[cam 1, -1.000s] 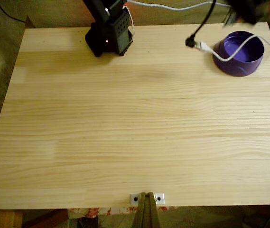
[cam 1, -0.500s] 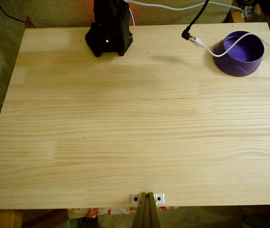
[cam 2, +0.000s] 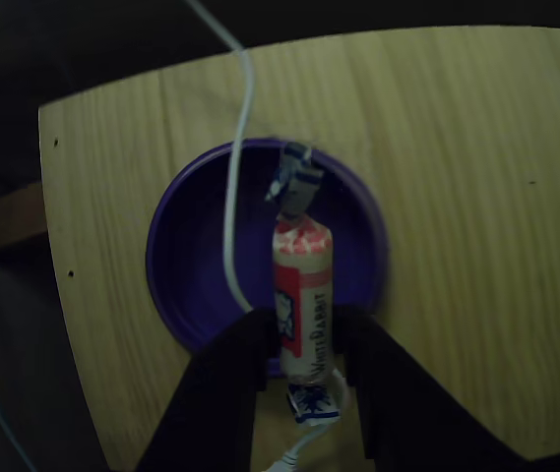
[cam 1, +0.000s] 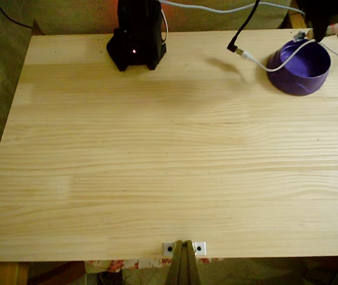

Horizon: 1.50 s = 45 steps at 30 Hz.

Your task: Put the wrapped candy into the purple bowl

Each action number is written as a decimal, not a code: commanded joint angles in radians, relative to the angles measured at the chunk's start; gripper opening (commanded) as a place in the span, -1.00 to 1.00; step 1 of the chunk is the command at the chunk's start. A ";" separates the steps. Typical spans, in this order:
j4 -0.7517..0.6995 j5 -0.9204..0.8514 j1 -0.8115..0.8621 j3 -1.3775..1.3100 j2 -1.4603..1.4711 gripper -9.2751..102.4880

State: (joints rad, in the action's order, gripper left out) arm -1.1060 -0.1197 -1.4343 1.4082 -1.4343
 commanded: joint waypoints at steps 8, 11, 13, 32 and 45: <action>0.058 -0.009 -0.015 -0.049 0.080 -0.82; 0.061 -0.015 -0.006 -0.048 0.103 -0.82; 0.063 -0.018 0.002 -0.048 0.110 -0.81; 0.074 -0.011 -0.015 -0.026 0.097 -0.63; 0.003 -0.063 0.018 -0.091 -0.081 -0.55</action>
State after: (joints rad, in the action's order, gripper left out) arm -1.0876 -0.1779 -1.4557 1.4082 -1.3714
